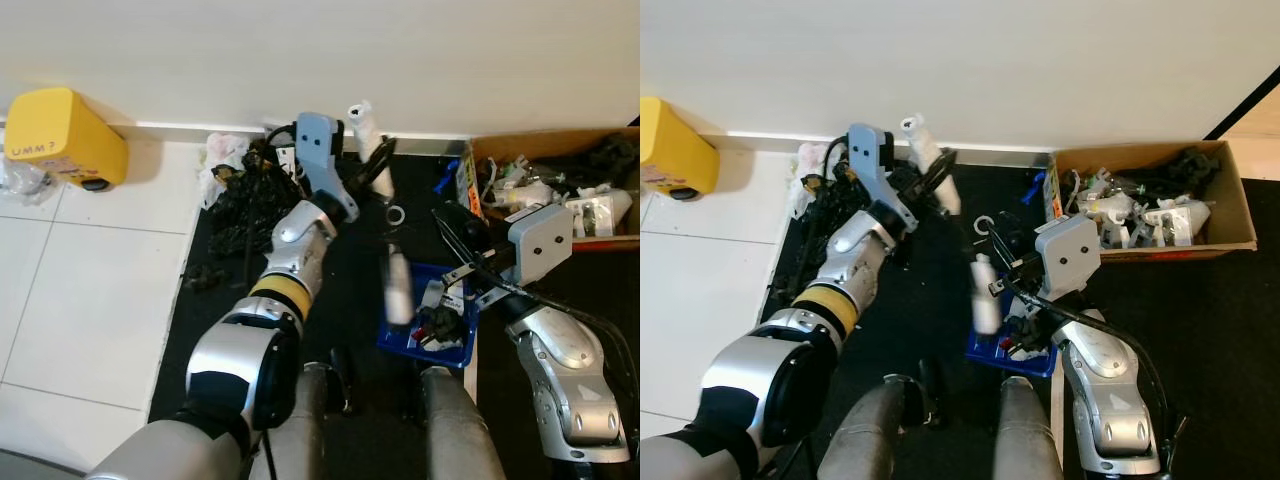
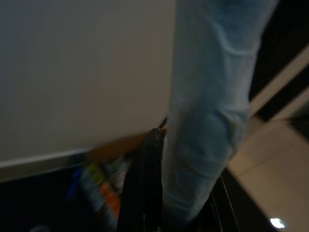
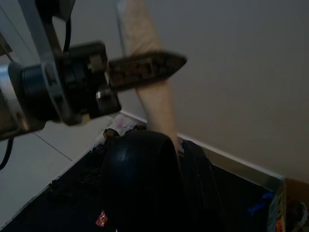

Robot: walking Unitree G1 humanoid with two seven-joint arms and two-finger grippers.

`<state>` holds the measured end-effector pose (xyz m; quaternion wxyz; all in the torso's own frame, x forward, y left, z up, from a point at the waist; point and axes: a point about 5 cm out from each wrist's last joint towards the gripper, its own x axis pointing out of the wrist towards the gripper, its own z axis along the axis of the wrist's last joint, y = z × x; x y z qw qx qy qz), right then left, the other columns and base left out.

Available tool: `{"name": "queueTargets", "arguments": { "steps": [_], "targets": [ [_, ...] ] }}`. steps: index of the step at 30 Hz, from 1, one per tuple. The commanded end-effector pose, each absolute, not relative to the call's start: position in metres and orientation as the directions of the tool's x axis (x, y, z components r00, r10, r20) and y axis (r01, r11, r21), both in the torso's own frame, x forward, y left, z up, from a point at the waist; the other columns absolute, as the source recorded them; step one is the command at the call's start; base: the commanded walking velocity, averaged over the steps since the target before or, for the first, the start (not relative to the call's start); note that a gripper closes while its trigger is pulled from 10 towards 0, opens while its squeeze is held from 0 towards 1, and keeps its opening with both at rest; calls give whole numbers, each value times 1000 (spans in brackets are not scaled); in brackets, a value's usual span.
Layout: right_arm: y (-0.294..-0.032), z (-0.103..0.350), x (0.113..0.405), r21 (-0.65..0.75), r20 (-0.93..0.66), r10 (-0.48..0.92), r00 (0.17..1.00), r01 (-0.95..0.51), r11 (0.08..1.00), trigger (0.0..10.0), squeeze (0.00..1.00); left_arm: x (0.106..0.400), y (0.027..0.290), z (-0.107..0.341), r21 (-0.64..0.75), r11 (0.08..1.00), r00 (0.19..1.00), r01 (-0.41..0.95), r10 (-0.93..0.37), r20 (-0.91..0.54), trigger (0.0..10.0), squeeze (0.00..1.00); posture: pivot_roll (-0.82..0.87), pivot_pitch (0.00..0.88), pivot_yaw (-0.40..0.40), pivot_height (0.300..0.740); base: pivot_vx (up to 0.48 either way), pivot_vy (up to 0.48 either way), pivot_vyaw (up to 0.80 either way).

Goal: Sweep floor

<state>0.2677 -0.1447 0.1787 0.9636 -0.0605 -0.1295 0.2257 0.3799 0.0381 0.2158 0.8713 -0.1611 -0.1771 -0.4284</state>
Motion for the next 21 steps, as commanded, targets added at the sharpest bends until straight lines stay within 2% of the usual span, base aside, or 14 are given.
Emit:
{"name": "queueTargets", "arguments": {
  "steps": [1,8,10,14,16,17,19,20,21],
  "targets": [
    [-131,151,265,-36,113,516,849,-516,856,10000,0,372,24,207,-167,495,512,853,-728,456,10000,0,-223,503,160,740,0,0,0],
    [-130,151,267,-32,120,513,850,-513,858,10000,0,368,28,199,-158,417,442,895,-783,437,10000,0,-184,474,173,740,0,0,0],
    [-131,149,268,-25,129,502,855,-503,864,10000,0,367,39,204,-127,366,382,922,-802,459,10000,0,-130,446,187,740,0,0,0],
    [-134,149,270,-11,149,479,865,-483,876,10000,0,367,58,216,-69,377,363,924,-802,475,10000,0,-92,428,201,740,0,0,0],
    [-135,147,272,7,166,449,878,-456,890,10000,0,364,81,224,-8,429,389,903,-810,440,10000,0,-9,386,241,740,0,0,0],
    [-135,147,272,7,166,449,878,-456,890,10000,0,364,81,224,-8,429,389,903,-810,440,10000,0,-9,386,241,740,0,0,0],
    [-137,144,274,27,181,418,890,-429,903,10000,0,361,103,230,-23,502,470,865,-792,391,10000,0,38,350,266,740,0,0,0],
    [-137,144,274,27,181,418,890,-429,903,10000,0,361,103,230,-23,502,470,865,-792,391,10000,0,38,350,266,740,0,0,0],
    [-140,141,275,37,189,396,899,-409,912,10000,0,358,120,234,-73,572,559,817,-753,347,10000,0,59,320,275,740,0,0,0]
  ]
}}
